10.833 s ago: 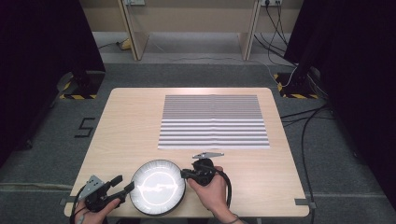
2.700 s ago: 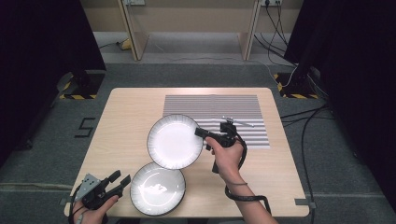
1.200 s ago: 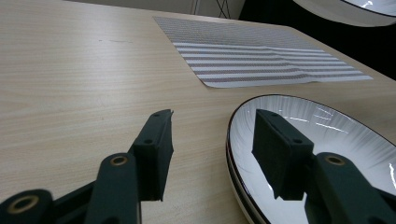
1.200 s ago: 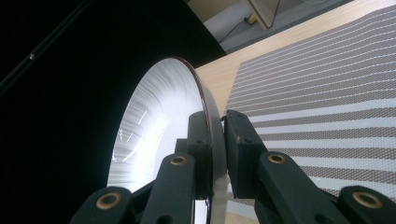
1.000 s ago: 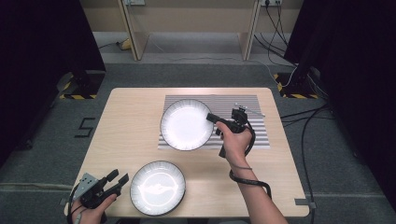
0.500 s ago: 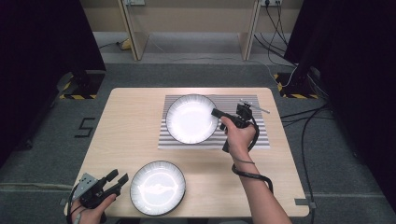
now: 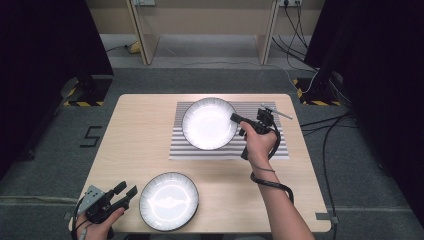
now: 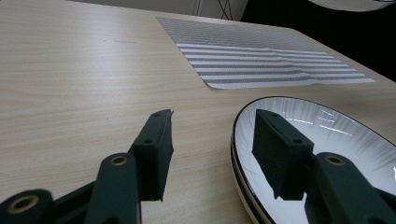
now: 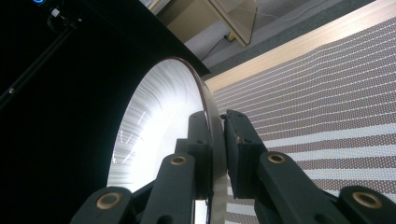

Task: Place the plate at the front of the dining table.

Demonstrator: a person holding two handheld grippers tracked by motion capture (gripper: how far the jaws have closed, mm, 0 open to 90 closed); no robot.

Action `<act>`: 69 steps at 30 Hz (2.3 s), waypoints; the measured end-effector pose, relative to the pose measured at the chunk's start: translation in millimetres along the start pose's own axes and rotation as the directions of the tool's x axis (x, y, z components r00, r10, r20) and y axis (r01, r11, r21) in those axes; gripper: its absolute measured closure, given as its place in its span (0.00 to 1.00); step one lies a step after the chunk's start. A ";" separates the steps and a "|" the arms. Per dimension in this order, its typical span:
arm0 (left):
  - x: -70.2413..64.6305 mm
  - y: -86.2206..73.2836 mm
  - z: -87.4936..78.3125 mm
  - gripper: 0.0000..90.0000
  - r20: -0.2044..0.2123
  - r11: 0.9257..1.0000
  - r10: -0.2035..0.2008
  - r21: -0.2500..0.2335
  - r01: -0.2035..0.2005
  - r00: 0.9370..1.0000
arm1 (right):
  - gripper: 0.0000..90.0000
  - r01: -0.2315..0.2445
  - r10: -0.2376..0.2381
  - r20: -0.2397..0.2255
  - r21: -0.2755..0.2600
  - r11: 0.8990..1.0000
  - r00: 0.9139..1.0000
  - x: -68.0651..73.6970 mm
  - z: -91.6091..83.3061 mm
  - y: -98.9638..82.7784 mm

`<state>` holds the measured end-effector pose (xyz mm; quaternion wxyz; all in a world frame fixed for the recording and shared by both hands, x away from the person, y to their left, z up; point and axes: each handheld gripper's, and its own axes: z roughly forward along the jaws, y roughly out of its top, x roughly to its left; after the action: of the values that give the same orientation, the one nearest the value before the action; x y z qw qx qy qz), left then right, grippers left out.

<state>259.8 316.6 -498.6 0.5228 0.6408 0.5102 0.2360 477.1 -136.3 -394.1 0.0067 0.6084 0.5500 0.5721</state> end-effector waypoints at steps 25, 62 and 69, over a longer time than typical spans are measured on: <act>2.0 0.4 0.1 0.53 -0.004 1.000 -0.002 -0.003 0.002 1.000 | 0.90 -0.029 0.031 0.026 -0.042 0.999 0.999 -11.9 0.0 15.5; 2.9 0.5 0.2 0.53 -0.006 1.000 -0.003 -0.003 0.003 1.000 | 0.90 -0.079 0.085 0.075 -0.079 0.994 0.994 -30.9 6.8 34.2; 3.3 0.4 0.3 0.53 -0.006 1.000 -0.005 -0.003 0.005 1.000 | 0.90 -0.097 0.104 0.084 -0.083 0.992 0.991 -35.3 9.6 35.7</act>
<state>261.4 319.5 -499.2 0.5227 0.6381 0.5130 0.2376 516.6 -168.3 -398.9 0.0261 0.6591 0.4951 0.5655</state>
